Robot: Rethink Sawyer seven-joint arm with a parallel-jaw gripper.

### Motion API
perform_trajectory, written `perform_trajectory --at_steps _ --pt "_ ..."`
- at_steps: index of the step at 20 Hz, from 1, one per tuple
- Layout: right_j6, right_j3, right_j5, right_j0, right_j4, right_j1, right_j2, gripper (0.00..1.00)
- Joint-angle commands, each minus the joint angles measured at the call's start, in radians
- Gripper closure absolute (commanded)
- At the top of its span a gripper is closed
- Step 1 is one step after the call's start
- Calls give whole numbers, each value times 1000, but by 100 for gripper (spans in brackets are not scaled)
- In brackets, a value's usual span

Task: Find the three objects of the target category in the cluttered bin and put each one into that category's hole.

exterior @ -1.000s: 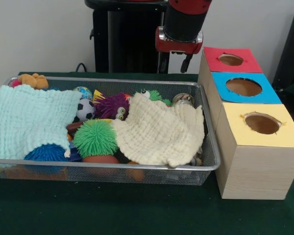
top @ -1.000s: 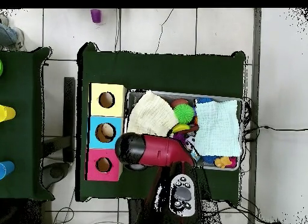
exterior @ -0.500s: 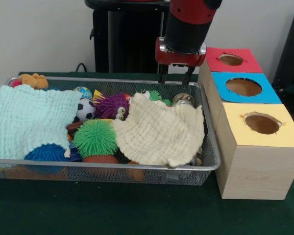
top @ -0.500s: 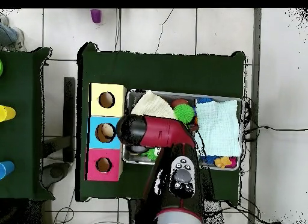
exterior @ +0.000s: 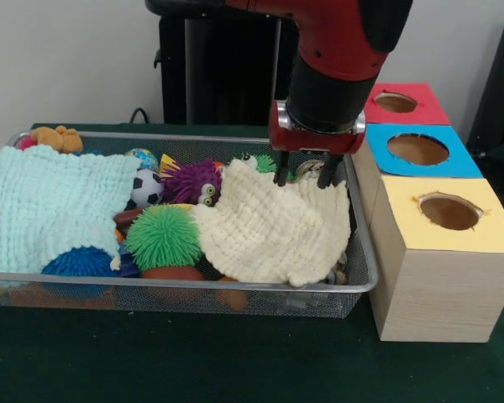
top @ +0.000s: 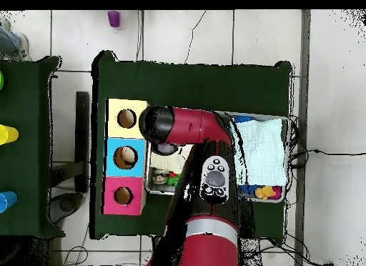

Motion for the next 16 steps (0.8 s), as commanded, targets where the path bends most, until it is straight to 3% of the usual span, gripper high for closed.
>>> perform_trajectory --at_steps 1,7,16 --pt "123 -225 132 3 7 115 81 0" --pt "129 -306 155 16 -8 162 58 0" --pt "113 -68 52 37 -51 36 3 0"
